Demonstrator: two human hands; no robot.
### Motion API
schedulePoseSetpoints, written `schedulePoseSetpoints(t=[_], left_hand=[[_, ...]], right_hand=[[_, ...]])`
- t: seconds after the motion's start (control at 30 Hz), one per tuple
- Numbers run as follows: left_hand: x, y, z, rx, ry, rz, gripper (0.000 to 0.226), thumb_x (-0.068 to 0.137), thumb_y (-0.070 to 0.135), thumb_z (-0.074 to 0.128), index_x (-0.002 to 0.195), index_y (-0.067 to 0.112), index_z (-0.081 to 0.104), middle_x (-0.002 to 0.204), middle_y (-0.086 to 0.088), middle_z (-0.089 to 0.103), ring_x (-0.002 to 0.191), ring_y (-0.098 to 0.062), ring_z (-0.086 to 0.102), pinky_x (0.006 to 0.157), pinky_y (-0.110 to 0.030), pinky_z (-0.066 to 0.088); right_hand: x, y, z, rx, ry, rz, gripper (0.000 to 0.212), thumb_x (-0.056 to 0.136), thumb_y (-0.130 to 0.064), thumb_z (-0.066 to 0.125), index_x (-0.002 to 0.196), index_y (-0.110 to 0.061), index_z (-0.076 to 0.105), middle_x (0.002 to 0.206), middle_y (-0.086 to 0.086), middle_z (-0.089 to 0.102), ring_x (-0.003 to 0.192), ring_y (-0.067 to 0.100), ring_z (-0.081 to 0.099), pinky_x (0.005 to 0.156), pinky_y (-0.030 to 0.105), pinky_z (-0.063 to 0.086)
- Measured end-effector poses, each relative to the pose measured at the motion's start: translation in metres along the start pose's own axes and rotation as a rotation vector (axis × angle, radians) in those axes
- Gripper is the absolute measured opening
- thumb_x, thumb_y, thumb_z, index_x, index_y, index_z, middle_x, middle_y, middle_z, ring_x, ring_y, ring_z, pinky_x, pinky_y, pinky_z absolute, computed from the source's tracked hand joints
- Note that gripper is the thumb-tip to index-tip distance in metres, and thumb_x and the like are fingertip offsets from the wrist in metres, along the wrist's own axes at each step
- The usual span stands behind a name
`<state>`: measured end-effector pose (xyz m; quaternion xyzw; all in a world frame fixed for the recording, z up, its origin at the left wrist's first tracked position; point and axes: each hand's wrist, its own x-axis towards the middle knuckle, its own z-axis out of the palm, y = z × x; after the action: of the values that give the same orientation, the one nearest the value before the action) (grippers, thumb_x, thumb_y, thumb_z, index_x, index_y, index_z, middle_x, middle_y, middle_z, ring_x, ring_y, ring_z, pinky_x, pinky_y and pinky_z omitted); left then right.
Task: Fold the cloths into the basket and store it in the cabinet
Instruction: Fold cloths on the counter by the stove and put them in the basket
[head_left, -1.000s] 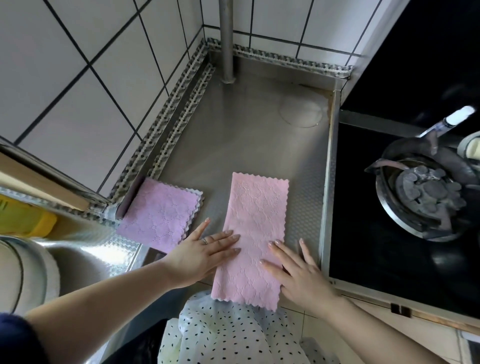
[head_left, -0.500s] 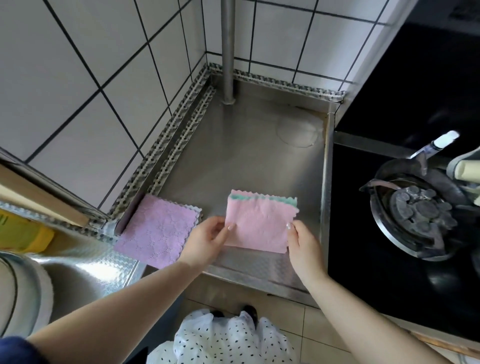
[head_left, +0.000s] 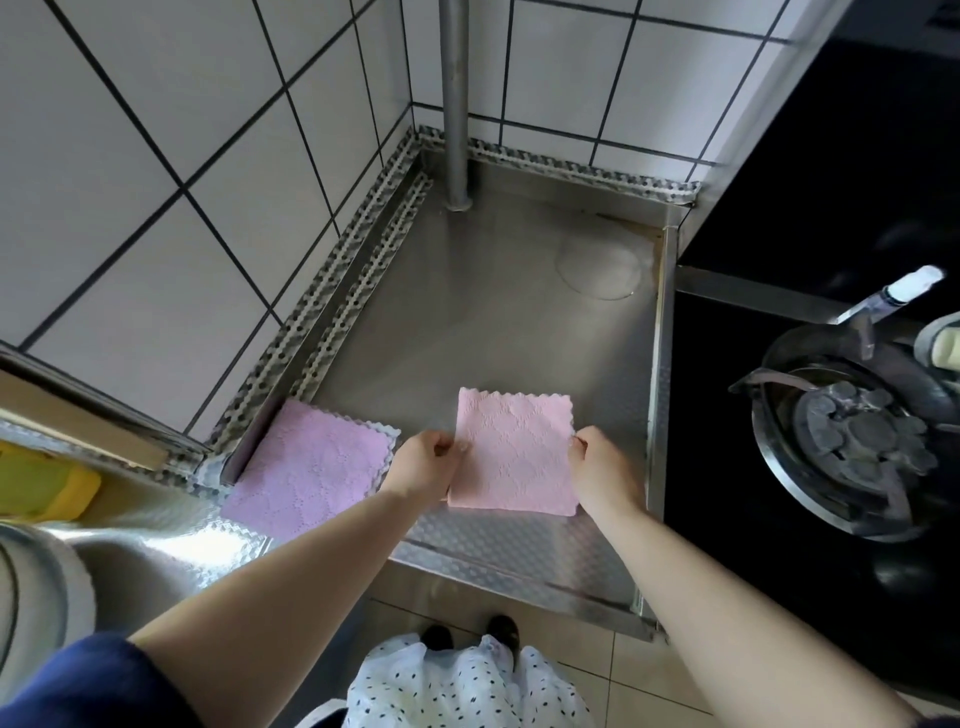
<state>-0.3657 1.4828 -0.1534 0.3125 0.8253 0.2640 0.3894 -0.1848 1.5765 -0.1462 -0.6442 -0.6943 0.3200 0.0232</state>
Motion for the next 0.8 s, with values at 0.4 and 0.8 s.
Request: schedulePoseSetpoints(t=[0.4, 0.8], left_hand=[[-0.007, 0.002, 0.036, 0.798, 0.102, 0.658, 0.064, 0.087, 0.034, 0.027, 0.142, 0.004, 0.037, 0.15, -0.014, 0.033, 0.14, -0.028, 0.029, 0.111, -0.055, 0.026], [-0.001, 0.007, 0.032, 0.792, -0.087, 0.418, 0.076, 0.096, 0.047, 0.027, 0.148, 0.007, -0.011, 0.156, -0.008, -0.02, 0.143, -0.019, -0.021, 0.118, -0.039, -0.01]], right_hand=[[-0.02, -0.02, 0.031, -0.341, 0.141, -0.527, 0.053, 0.084, -0.032, 0.047, 0.134, -0.016, 0.051, 0.145, 0.006, 0.045, 0.135, 0.025, 0.041, 0.1, 0.06, 0.038], [0.0, 0.001, 0.032, -0.517, -0.073, -0.382, 0.073, 0.094, -0.052, 0.032, 0.15, -0.023, -0.004, 0.157, -0.004, -0.018, 0.143, 0.012, -0.021, 0.114, 0.054, -0.004]])
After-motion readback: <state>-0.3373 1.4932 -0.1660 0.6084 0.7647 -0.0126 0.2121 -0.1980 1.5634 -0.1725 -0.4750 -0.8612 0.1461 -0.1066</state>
